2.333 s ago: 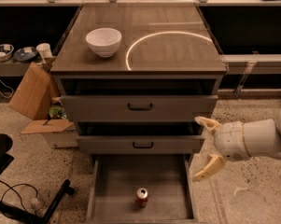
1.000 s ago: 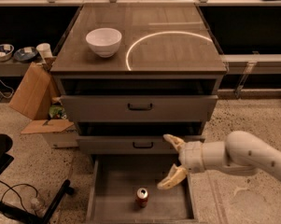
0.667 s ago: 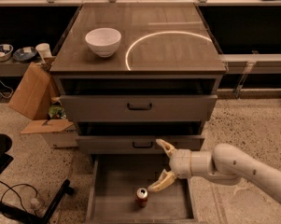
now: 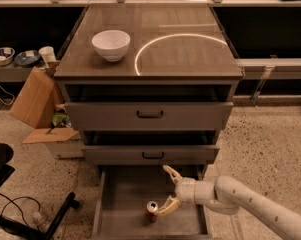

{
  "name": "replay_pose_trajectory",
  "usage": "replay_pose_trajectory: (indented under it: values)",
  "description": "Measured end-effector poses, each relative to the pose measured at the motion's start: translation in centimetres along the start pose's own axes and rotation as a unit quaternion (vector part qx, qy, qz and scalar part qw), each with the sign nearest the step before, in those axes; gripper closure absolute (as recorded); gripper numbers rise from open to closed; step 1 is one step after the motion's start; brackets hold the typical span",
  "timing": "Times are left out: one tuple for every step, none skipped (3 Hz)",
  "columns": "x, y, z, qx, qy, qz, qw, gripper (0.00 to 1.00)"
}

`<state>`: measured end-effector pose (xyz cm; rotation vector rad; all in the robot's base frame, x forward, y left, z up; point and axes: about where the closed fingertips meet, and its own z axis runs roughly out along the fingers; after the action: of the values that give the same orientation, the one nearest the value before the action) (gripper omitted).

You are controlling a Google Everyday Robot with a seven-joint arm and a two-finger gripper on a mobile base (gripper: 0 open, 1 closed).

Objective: Pick coke can from bottom drawer and place on counter

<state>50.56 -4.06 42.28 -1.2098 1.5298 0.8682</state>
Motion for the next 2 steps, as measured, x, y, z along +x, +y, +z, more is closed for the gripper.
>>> replay_pose_trajectory:
  values:
    - [3.97,1.68,1.52,-0.014,-0.008,0.036,0.9992,0.00]
    - [4.79,2.17,1.92,-0.017,-0.010,0.045,0.9988,0.00]
